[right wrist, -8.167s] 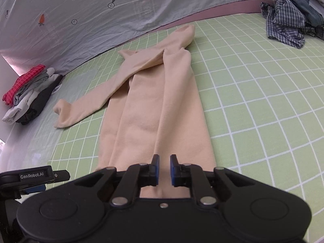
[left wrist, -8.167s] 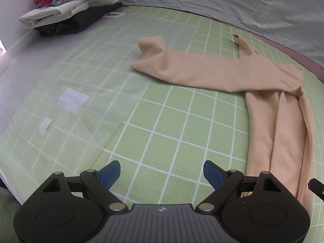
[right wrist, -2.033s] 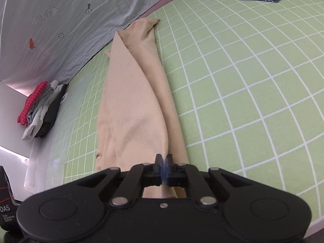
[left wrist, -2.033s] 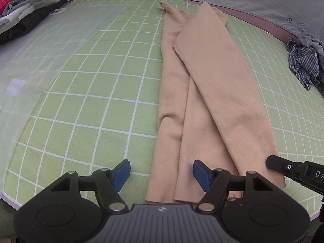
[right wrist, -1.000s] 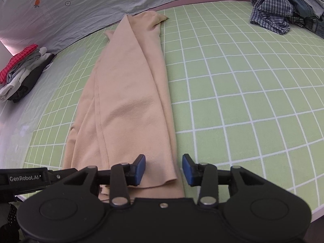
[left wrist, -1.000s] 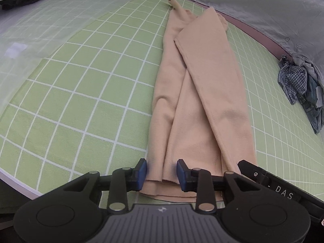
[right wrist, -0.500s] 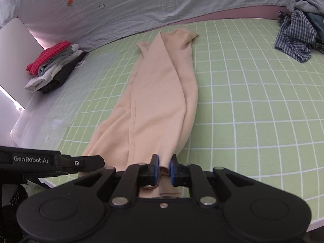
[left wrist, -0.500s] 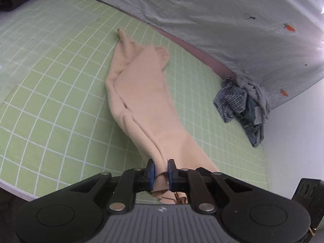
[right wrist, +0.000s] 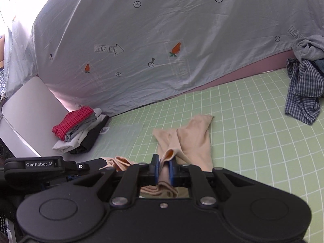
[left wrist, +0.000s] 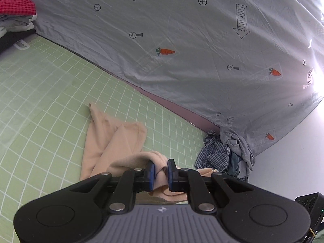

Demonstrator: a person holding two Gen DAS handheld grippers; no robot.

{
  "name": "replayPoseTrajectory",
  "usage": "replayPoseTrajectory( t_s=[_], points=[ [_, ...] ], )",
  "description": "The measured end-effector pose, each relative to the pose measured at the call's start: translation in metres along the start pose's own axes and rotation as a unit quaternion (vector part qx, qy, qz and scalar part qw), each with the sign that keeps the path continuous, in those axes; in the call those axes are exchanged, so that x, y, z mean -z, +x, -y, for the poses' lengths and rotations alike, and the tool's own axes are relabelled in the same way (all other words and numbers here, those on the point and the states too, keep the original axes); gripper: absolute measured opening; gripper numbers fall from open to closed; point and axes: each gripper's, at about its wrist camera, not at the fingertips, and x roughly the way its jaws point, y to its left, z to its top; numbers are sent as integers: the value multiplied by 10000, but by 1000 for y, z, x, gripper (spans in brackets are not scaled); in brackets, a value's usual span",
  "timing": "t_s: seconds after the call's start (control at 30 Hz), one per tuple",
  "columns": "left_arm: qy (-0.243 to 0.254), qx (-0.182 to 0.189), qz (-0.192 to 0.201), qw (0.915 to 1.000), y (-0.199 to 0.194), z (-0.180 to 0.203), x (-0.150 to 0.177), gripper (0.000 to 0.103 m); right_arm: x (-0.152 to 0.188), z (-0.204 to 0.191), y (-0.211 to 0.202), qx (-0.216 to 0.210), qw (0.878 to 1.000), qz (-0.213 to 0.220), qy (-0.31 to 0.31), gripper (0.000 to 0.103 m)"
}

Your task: Fold clothes

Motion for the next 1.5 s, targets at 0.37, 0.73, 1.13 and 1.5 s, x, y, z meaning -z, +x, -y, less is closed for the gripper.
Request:
replayPoseTrajectory(
  t_s=[0.37,0.73,1.13,1.5],
  points=[
    [-203,-553,-161,9981,132,-46,-71,14,-72,15,131,52,9998,-35,-214,9],
    [-646,-1209,-800,9873,231,-107,-58,15,-55,65,275,708,9918,-1057,-118,8],
    [-576,-1170,0,9915,169,-102,-70,62,-70,53,236,997,9922,-238,-709,47],
    [-467,-1753,-961,9787,198,-125,-24,62,-43,62,241,922,9919,-836,-261,53]
  ],
)
